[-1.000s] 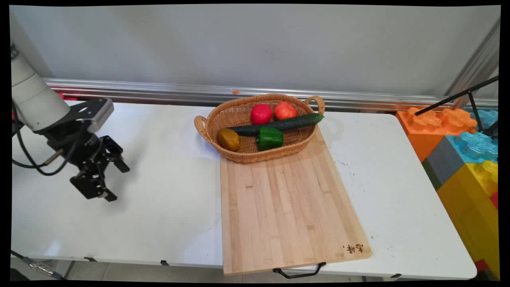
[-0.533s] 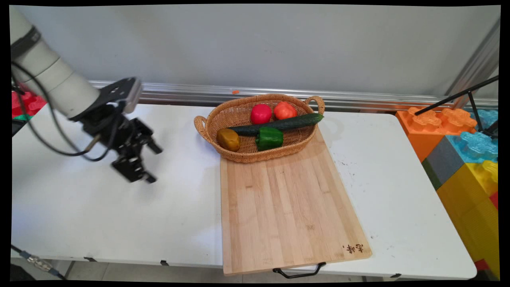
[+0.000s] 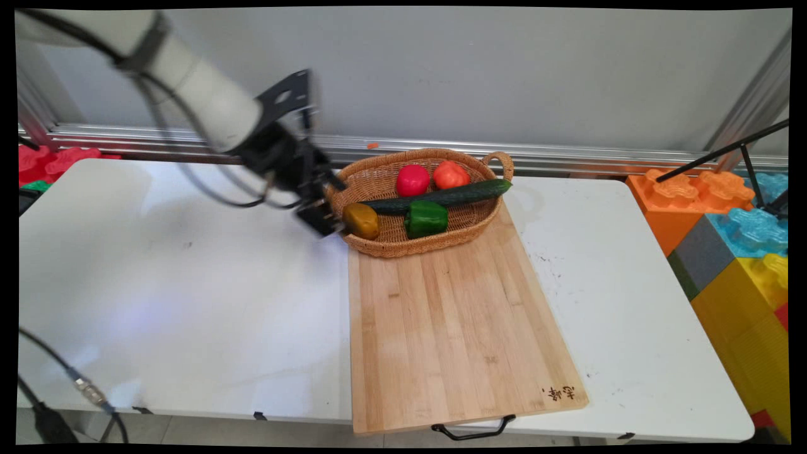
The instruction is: Pick up the cucumber from the vegetable basket
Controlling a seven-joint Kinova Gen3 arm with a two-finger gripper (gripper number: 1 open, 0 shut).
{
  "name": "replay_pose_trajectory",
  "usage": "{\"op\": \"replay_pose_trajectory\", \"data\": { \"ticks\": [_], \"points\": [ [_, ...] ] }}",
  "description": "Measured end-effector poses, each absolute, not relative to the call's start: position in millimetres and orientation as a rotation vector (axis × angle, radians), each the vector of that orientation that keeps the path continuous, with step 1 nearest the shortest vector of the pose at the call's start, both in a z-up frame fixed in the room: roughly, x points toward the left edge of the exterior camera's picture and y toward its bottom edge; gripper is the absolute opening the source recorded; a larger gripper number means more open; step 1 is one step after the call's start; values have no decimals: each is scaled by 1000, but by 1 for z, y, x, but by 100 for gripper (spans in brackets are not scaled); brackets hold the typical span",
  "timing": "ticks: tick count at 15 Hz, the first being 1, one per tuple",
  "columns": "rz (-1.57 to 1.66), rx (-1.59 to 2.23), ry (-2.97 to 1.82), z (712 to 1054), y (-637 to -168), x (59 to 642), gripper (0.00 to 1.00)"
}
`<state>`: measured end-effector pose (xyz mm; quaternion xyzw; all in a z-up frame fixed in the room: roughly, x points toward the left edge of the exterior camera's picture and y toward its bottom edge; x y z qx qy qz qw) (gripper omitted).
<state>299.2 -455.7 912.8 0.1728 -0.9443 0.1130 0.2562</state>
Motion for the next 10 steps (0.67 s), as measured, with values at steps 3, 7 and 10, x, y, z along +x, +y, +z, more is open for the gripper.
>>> {"op": "replay_pose_trajectory", "data": {
  "ticks": [3,7,10],
  "points": [
    [392,473,-2510,910,-492,261,100],
    [453,477,-2485,895,-536,217,100],
    [475,478,-2487,880,-559,194,100]
  ]
}}
